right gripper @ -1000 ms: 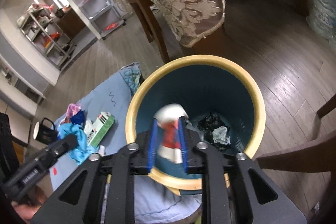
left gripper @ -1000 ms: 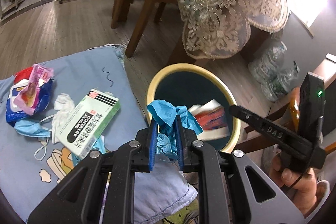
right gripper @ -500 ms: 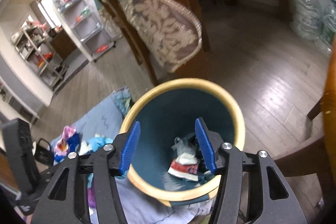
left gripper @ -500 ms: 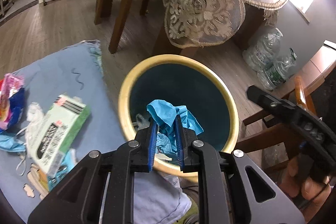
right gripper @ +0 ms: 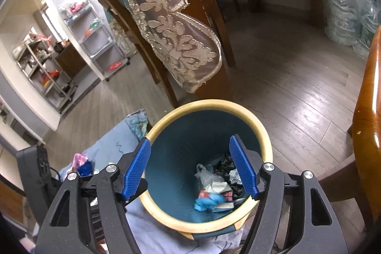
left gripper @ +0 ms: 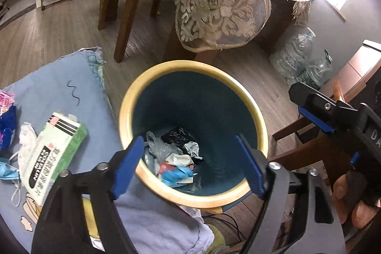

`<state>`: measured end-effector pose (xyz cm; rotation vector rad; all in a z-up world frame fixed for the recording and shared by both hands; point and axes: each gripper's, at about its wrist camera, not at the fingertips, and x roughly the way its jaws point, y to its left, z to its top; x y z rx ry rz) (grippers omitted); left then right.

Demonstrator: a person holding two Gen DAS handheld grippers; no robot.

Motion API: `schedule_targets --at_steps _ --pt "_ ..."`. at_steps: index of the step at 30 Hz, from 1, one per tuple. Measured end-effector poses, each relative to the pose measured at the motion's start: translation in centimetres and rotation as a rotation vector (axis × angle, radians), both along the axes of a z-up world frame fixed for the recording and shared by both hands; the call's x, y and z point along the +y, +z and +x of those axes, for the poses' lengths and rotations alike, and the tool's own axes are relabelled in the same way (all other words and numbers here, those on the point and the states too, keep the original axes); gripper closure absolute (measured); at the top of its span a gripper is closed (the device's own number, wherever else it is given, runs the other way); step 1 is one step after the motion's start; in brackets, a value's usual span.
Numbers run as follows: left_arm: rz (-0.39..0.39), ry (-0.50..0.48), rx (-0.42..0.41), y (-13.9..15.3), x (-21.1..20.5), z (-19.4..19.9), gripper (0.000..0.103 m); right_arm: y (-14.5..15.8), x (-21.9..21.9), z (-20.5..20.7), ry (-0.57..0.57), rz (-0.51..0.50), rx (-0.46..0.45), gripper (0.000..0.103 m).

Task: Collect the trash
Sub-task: 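Lower the blue glove into the bin and open the left gripper, then grasp the light-blue face mask with the left gripper while the right gripper approaches the white tissue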

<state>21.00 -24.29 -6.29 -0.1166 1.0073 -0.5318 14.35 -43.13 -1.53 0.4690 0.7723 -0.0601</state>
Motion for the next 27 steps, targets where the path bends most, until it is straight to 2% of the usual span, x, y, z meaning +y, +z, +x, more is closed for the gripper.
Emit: schedule_targets --at_steps 4,16,27 --pt "0.008 0.024 -0.003 0.3 1.4 0.0 0.020 -0.2 0.5 0.4 0.017 0.000 0.004 0.030" --pt "0.011 0.140 -0.050 2.1 8.1 -0.5 0.019 -0.6 3.6 1.3 0.114 -0.022 0.008 0.026" --pt "0.071 0.298 -0.035 1.2 16.1 -1.0 0.019 -0.7 6.5 2.0 0.189 -0.041 0.015 0.025"
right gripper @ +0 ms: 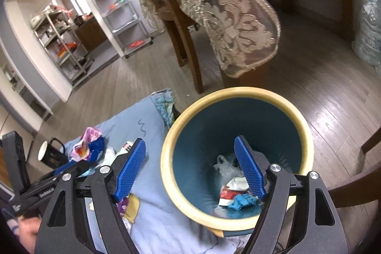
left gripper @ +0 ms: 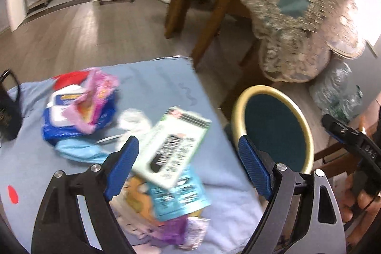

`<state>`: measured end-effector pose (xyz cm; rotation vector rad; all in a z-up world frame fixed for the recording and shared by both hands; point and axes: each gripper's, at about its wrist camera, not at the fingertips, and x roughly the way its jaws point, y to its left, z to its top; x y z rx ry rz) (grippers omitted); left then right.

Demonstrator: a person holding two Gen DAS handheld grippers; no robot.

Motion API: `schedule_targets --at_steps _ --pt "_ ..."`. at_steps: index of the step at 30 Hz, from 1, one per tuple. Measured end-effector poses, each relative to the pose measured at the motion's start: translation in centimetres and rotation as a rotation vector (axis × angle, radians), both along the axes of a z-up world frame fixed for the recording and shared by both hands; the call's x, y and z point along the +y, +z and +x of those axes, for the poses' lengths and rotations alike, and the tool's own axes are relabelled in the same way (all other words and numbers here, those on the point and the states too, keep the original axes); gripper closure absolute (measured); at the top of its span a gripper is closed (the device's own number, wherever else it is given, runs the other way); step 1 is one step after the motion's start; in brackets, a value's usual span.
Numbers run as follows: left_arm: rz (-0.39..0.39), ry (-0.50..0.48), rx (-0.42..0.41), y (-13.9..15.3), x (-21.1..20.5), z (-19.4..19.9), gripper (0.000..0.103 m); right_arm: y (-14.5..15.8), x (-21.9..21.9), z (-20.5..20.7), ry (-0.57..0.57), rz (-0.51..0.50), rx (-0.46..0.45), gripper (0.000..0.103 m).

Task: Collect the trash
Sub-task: 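Grasp the light-blue face mask with the left gripper while the right gripper approaches the white tissue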

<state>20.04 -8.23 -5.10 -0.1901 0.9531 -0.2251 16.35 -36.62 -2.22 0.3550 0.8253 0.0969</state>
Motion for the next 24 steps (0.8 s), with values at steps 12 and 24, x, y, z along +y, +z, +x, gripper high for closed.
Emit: schedule_targets --at_steps 12,24 --pt "-0.057 0.258 0.097 -3.5 10.8 -0.6 0.033 -0.2 2.5 0.4 0.049 -0.012 0.005 0.025" --pt "-0.065 0.336 0.176 -8.0 12.4 1.4 0.047 -0.4 3.9 0.4 0.084 -0.035 0.018 0.025"
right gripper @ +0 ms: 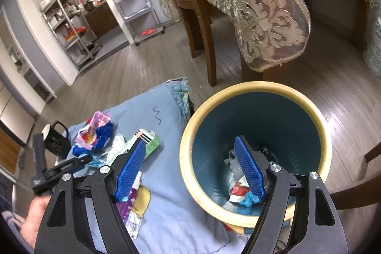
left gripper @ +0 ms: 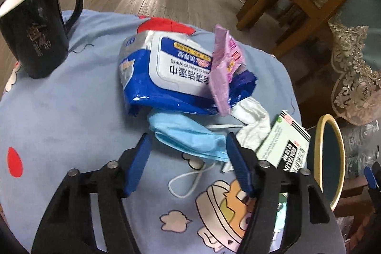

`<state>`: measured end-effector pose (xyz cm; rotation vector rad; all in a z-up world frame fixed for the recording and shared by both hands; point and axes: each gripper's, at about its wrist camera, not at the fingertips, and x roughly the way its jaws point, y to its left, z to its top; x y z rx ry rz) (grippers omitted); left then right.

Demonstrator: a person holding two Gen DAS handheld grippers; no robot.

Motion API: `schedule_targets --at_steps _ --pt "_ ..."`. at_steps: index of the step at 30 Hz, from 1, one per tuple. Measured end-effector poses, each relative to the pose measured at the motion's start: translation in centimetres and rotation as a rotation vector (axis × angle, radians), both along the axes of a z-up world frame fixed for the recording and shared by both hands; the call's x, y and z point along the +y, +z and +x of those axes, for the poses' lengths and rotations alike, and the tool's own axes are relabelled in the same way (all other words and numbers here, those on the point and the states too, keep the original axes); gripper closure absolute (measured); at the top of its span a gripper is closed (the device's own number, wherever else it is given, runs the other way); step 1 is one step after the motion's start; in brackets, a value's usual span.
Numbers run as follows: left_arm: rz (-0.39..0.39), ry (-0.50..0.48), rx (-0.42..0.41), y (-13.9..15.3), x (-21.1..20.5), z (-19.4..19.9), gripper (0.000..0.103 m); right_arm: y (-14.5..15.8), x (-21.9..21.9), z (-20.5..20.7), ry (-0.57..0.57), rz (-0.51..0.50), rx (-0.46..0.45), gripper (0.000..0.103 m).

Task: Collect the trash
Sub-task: 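Grasp the light-blue face mask with the left gripper while the right gripper approaches the white tissue, then grasp the white tissue with the right gripper and lift it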

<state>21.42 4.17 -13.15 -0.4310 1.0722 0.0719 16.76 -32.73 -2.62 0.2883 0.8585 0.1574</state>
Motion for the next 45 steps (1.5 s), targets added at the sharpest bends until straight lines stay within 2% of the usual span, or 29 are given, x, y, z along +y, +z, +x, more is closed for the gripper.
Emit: schedule_targets --at_steps 1,2,3,5,6,12,17,20,25,29,32,35,37,39,41,43,45 --pt "-0.004 0.005 0.002 -0.3 0.2 0.1 0.050 0.0 0.3 0.0 0.005 -0.002 0.001 0.025" --pt "-0.011 0.007 0.001 -0.6 0.4 0.0 0.059 0.0 0.5 0.1 0.011 -0.004 0.002 0.025" --pt "-0.022 0.004 0.005 -0.8 0.6 0.0 0.077 -0.1 0.8 0.1 0.018 -0.006 0.002 0.025" --pt "-0.017 -0.015 0.017 -1.0 0.5 0.0 0.094 -0.1 1.6 0.3 0.039 -0.015 0.003 0.025" --pt "-0.007 -0.021 0.017 -1.0 0.5 -0.2 0.098 -0.1 2.0 0.4 0.049 -0.017 0.004 0.025" --pt "-0.024 0.009 0.022 0.0 1.8 -2.3 0.100 -0.3 5.6 1.2 0.153 -0.032 0.019 0.025" --pt "-0.021 0.028 0.010 2.2 3.5 -4.6 0.100 -0.8 10.6 2.2 0.295 -0.081 0.040 0.025" --pt "0.003 0.017 -0.010 4.5 4.5 -6.2 0.100 -1.3 13.7 2.9 0.374 -0.129 0.042 0.025" --pt "0.000 -0.019 -0.078 9.3 5.7 -8.4 0.100 -3.0 17.9 5.0 0.480 -0.184 0.087 0.025" --pt "0.015 -0.065 -0.132 11.8 5.5 -9.0 0.100 -4.8 20.6 6.9 0.548 -0.239 0.127 0.025" --pt "-0.011 -0.061 -0.144 11.3 5.0 -8.8 0.100 -6.4 21.5 8.4 0.560 -0.271 0.163 0.025" --pt "-0.096 -0.027 -0.143 10.0 4.8 -8.3 0.100 -7.9 22.1 9.7 0.571 -0.301 0.195 0.030" --pt "-0.099 -0.040 -0.151 10.0 4.1 -7.5 0.100 -8.9 22.3 10.3 0.575 -0.321 0.217 0.032" --pt "-0.074 -0.055 -0.180 10.8 3.7 -7.0 0.100 -9.2 22.6 10.5 0.579 -0.344 0.201 0.032" --pt "-0.060 -0.050 -0.206 11.4 3.6 -6.7 0.100 -9.3 23.1 10.4 0.591 -0.346 0.200 0.036" --pt "-0.083 -0.045 -0.209 11.5 3.7 -6.5 0.100 -9.5 23.6 10.2 0.612 -0.345 0.202 0.054" --pt "-0.096 -0.049 -0.206 11.3 3.5 -6.3 0.100 -9.9 24.1 9.9 0.630 -0.361 0.208 0.063"
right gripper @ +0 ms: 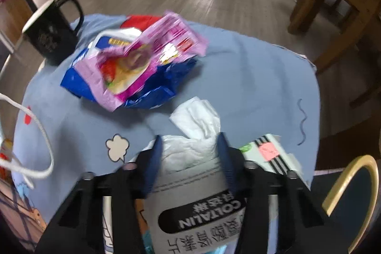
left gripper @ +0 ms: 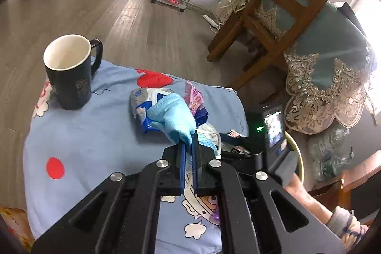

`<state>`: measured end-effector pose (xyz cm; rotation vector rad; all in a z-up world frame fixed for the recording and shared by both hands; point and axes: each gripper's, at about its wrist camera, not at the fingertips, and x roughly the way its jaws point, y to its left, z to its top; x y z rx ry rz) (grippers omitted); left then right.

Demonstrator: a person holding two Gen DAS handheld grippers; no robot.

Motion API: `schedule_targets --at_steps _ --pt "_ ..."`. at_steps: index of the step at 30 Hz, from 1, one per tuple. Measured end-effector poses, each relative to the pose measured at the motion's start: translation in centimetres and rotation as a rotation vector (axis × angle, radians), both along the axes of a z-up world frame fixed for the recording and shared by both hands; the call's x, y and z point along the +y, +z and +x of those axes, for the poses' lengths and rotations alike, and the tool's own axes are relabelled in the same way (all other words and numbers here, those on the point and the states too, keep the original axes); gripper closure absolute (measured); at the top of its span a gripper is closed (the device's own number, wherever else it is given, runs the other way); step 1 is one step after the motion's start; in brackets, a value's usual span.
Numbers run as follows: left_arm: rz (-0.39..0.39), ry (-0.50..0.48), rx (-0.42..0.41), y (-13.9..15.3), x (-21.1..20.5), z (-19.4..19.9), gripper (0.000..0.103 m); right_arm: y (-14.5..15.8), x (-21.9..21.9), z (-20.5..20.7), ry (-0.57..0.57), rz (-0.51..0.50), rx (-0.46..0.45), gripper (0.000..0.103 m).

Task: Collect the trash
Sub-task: 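Grasp the white tissue with the right gripper and lift it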

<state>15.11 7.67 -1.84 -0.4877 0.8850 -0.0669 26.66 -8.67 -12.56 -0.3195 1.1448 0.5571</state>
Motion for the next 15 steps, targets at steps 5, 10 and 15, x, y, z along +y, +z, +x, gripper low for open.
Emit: schedule_targets --at_steps 5,10,15 --pt "0.008 0.012 -0.003 0.0 0.2 0.0 0.100 0.3 -0.1 -0.9 0.002 0.028 0.000 0.085" --pt "0.016 0.027 -0.008 0.2 0.4 0.1 0.100 1.9 -1.2 -2.2 -0.030 0.130 0.031 0.088" --pt "0.042 0.032 -0.018 0.5 0.2 0.2 0.100 4.4 -2.8 -4.1 -0.058 0.221 0.036 0.089"
